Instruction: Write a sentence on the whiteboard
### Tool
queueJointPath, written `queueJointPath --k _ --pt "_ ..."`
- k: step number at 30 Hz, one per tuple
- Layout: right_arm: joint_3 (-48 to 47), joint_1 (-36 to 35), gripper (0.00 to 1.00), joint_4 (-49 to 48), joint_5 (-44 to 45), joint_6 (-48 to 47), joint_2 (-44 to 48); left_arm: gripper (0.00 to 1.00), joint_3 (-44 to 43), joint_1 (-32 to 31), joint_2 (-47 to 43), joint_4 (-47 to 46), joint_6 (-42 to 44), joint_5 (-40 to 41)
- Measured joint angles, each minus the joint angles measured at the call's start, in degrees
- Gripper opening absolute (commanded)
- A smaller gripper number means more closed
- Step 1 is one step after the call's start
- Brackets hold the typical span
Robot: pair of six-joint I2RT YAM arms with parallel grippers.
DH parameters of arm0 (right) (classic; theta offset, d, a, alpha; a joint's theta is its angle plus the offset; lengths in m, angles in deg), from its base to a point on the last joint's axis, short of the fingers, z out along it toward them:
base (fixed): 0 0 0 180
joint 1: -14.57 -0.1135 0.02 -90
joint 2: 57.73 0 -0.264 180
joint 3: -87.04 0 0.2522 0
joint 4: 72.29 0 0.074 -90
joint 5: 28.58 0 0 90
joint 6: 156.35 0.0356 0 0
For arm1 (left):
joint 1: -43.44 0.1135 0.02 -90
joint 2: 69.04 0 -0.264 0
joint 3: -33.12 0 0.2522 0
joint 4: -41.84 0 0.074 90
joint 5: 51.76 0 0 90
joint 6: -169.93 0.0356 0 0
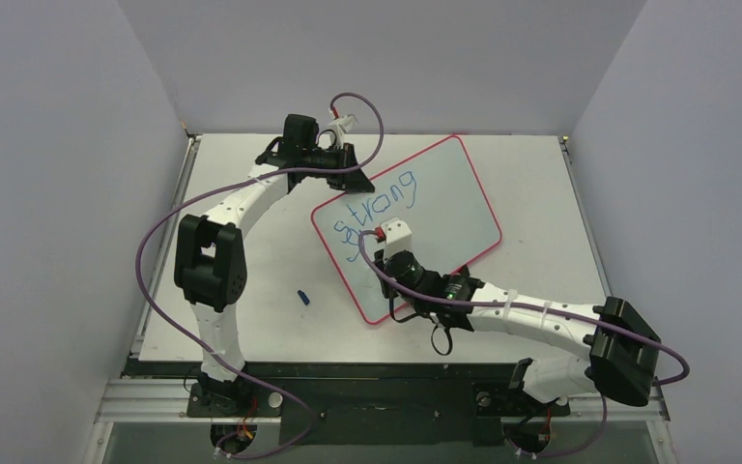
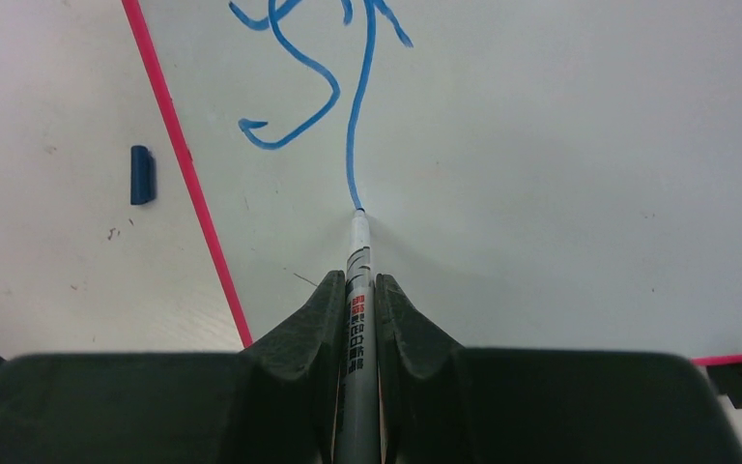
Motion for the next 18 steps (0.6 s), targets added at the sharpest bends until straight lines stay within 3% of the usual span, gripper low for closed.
queueJointPath --k 10,18 --pt "-0.4 -1.0 0.00 5.8 1.3 0.2 2.3 0.00 0.0 0.0 -0.2 0.0 0.0 -0.4" --pt "-6.8 -0.3 0.00 5.8 1.2 -0.4 2.0 0.00 0.0 0.0 -0.2 0.0 0.0 -0.4"
